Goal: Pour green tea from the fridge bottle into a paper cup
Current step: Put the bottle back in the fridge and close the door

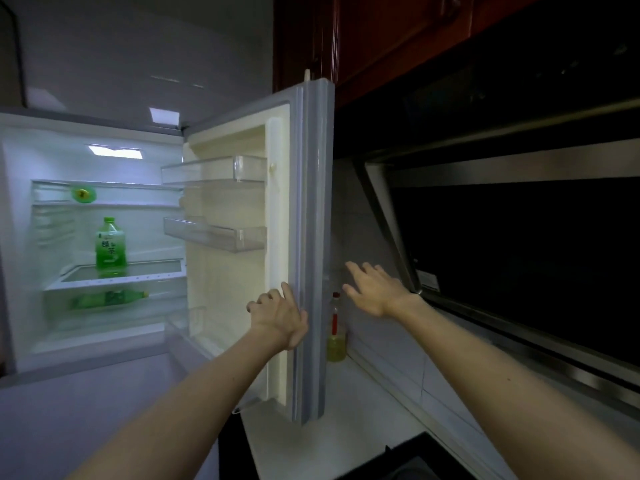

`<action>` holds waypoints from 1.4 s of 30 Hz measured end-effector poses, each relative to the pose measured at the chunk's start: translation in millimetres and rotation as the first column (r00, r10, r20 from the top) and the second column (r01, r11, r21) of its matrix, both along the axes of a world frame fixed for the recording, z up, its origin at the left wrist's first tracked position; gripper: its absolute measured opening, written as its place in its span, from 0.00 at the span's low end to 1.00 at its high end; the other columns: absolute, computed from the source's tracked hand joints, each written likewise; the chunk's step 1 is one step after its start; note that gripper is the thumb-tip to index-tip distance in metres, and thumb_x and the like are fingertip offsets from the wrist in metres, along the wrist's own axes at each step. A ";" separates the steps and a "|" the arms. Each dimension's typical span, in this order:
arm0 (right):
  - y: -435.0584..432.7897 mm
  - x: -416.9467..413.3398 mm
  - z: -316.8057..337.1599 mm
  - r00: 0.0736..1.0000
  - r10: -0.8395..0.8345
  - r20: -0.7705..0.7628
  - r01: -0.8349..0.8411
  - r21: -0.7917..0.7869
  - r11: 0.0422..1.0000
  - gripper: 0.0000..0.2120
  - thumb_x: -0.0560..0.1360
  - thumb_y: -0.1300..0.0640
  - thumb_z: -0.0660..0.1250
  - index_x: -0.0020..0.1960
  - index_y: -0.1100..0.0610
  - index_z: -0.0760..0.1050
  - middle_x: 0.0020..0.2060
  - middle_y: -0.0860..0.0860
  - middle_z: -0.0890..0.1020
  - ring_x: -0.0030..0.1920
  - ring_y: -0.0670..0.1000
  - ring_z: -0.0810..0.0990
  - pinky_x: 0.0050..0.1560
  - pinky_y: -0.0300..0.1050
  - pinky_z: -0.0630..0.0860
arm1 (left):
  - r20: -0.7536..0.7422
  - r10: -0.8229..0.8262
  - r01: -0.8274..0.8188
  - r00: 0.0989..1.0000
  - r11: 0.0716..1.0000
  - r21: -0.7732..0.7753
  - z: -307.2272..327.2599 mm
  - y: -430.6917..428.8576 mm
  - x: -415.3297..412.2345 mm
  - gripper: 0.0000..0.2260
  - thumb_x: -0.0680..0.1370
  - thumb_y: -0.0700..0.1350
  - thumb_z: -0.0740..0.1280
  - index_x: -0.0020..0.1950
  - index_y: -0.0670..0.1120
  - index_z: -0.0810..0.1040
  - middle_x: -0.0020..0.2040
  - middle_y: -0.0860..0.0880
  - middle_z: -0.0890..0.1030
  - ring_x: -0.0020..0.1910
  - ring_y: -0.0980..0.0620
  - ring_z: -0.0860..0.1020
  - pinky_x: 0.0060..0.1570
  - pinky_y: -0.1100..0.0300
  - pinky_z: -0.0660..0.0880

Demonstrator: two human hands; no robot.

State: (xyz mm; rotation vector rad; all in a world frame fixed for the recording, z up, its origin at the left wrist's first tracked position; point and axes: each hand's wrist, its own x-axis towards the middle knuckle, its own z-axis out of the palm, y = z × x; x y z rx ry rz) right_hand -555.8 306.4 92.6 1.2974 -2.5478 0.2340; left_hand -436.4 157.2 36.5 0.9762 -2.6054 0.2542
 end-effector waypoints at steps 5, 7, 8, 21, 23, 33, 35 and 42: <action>-7.0 -14.4 9.4 1.000 0.011 0.005 -0.011 -0.042 0.999 0.30 0.82 0.44 0.51 0.79 0.47 0.41 0.77 0.58 0.57 0.75 0.61 0.57 0.68 0.61 0.63 | -0.065 -0.002 0.000 0.998 1.000 -0.023 -0.2 -3.7 -10.9 0.33 0.79 0.59 0.50 0.76 0.39 0.49 0.66 0.38 0.70 0.61 0.39 0.72 0.57 0.44 0.70; -15.3 -19.2 14.8 0.999 0.040 -0.004 -0.040 -0.074 0.996 0.32 0.82 0.44 0.52 0.79 0.44 0.37 0.76 0.59 0.58 0.74 0.61 0.59 0.67 0.61 0.65 | -0.064 0.017 -0.020 0.998 0.998 -0.055 -1.4 -5.2 -13.1 0.33 0.79 0.59 0.50 0.76 0.39 0.49 0.65 0.37 0.71 0.61 0.38 0.73 0.59 0.43 0.69; -20.5 -22.0 18.4 0.999 0.054 -0.008 -0.054 -0.094 0.994 0.32 0.82 0.44 0.52 0.78 0.44 0.36 0.76 0.59 0.58 0.74 0.61 0.60 0.67 0.61 0.66 | -0.058 0.023 -0.027 0.998 0.997 -0.072 -1.6 -5.7 -13.4 0.33 0.79 0.59 0.50 0.77 0.39 0.49 0.65 0.37 0.72 0.61 0.38 0.73 0.60 0.42 0.68; -92.3 -26.4 66.2 0.959 0.283 -0.012 -0.240 -0.568 0.787 0.33 0.83 0.46 0.50 0.78 0.50 0.32 0.75 0.59 0.63 0.66 0.61 0.73 0.63 0.55 0.71 | -0.216 -0.030 0.020 0.976 0.999 -0.050 -3.2 -7.3 -22.4 0.35 0.79 0.57 0.52 0.78 0.38 0.43 0.63 0.39 0.74 0.59 0.40 0.74 0.60 0.44 0.67; -98.5 -24.0 61.9 0.957 0.286 -0.043 -0.250 -0.618 0.746 0.33 0.84 0.48 0.51 0.79 0.52 0.34 0.73 0.60 0.66 0.64 0.62 0.74 0.62 0.54 0.72 | -0.221 -0.032 0.028 0.975 0.999 -0.025 -8.0 -6.5 -22.3 0.35 0.80 0.57 0.52 0.78 0.39 0.42 0.64 0.39 0.74 0.59 0.40 0.74 0.60 0.43 0.67; -112.6 6.2 56.3 0.911 0.350 -0.217 -0.395 -0.699 0.596 0.31 0.83 0.50 0.56 0.79 0.56 0.44 0.68 0.61 0.72 0.55 0.59 0.80 0.54 0.56 0.79 | -0.368 -0.021 0.014 0.929 1.000 -0.022 -2.6 -14.2 10.7 0.38 0.79 0.60 0.52 0.78 0.39 0.39 0.62 0.40 0.75 0.55 0.41 0.76 0.53 0.47 0.71; -118.7 19.6 55.3 0.901 0.353 -0.251 -0.418 -0.716 0.559 0.31 0.82 0.51 0.58 0.79 0.58 0.47 0.66 0.61 0.74 0.53 0.59 0.80 0.52 0.54 0.79 | -0.387 -0.006 -0.007 0.922 1.000 -0.031 0.5 -18.9 23.8 0.38 0.78 0.60 0.52 0.78 0.39 0.39 0.61 0.40 0.75 0.54 0.40 0.77 0.51 0.47 0.71; -149.5 75.7 57.1 0.859 0.389 -0.334 -0.500 -0.712 0.493 0.35 0.78 0.44 0.58 0.78 0.57 0.49 0.60 0.61 0.78 0.48 0.60 0.82 0.47 0.57 0.80 | -0.473 0.088 -0.082 0.877 0.996 0.033 0.1 -40.1 80.8 0.38 0.79 0.62 0.51 0.78 0.40 0.41 0.65 0.38 0.73 0.57 0.39 0.76 0.54 0.47 0.72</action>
